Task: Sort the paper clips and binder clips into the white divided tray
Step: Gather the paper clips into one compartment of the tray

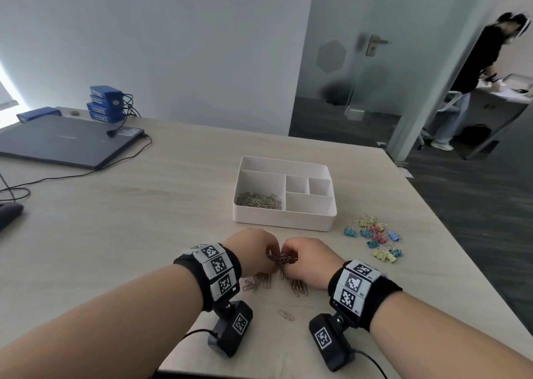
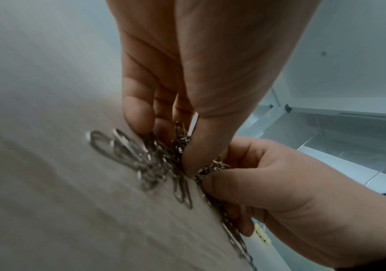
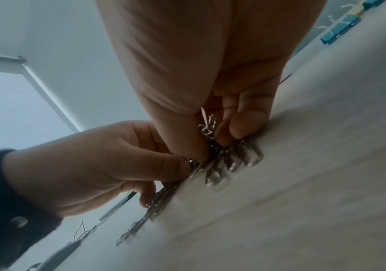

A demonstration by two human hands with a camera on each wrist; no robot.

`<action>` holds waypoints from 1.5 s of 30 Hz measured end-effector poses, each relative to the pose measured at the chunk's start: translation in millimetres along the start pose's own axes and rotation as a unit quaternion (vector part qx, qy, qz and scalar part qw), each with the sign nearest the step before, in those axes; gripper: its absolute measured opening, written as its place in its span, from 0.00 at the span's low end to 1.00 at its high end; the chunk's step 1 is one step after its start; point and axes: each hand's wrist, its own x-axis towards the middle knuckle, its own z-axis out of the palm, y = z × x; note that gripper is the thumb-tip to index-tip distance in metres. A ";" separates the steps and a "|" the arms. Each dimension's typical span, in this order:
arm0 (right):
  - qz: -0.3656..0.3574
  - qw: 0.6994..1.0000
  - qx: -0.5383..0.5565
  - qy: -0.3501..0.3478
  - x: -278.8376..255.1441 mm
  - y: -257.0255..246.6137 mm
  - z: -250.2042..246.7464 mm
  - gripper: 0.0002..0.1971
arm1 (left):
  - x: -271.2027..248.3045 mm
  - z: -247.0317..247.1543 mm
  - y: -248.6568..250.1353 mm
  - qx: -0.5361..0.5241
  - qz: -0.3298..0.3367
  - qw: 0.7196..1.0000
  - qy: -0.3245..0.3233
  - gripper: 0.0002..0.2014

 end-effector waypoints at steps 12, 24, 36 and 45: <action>0.042 0.982 0.177 0.042 3.2 11.0 0.1 0.03 | 8.0 -19.7 -18.0 -0.174 -0.024 0.984 0.006 0.03; 0.070 0.955 0.284 0.048 9.9 19.8 2.2 0.04 | 52.3 -81.0 -35.4 -0.154 -0.045 0.973 0.163 0.05; 0.030 0.942 0.325 0.082 39.2 -4.0 -22.3 0.02 | 56.8 -74.6 -52.7 -0.151 -0.056 0.962 0.219 0.07; 0.028 0.948 0.268 0.167 104.3 -37.5 -45.3 0.02 | 11.8 -51.5 -59.4 -0.150 -0.051 0.974 0.164 0.03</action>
